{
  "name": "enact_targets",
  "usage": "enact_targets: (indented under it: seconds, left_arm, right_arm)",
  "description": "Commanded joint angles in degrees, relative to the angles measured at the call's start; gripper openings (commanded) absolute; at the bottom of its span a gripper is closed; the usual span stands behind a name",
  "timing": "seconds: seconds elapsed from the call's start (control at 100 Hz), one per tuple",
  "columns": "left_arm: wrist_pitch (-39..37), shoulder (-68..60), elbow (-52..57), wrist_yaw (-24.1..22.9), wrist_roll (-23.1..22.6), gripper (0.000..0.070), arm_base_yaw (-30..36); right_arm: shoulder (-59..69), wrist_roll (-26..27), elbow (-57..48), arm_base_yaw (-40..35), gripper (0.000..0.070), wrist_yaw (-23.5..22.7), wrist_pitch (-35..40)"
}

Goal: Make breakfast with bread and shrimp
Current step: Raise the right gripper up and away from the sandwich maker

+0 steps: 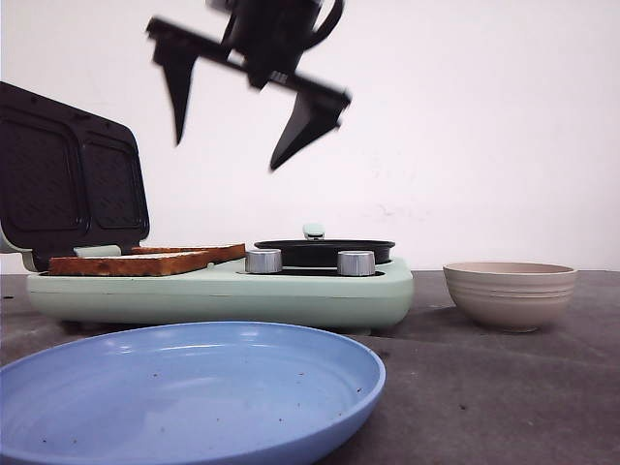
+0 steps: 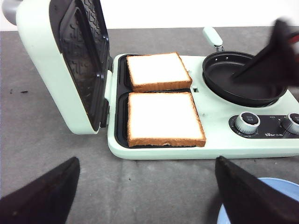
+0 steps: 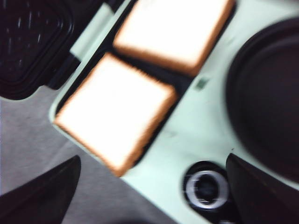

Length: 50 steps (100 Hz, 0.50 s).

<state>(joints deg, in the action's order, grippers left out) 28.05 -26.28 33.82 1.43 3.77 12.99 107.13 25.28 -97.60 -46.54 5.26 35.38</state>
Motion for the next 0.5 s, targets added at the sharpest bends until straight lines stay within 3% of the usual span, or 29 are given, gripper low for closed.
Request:
enact_targets:
  seconds: [0.0, 0.13, 0.27, 0.49]
  left_arm:
    - [-0.5, -0.2, 0.2, -0.2, -0.7, 0.0498, 0.1]
    - [-0.5, -0.2, 0.2, -0.2, -0.7, 0.0499, 0.1]
    - [-0.6, -0.2, 0.2, -0.2, -0.7, 0.0499, 0.1]
    - [-0.6, -0.2, 0.2, -0.2, -0.7, 0.0499, 0.1]
  right_arm:
    - [0.2, -5.3, -1.4, -0.3, 0.0625, 1.6, 0.9]
    - [-1.7, -6.6, -1.4, 0.7, 0.0624, 3.3, 2.8]
    - [-3.5, -8.7, -1.4, 0.7, 0.0612, 9.0, 4.0]
    - [-5.4, -9.6, -1.2, 1.6, 0.0604, 9.2, 3.7]
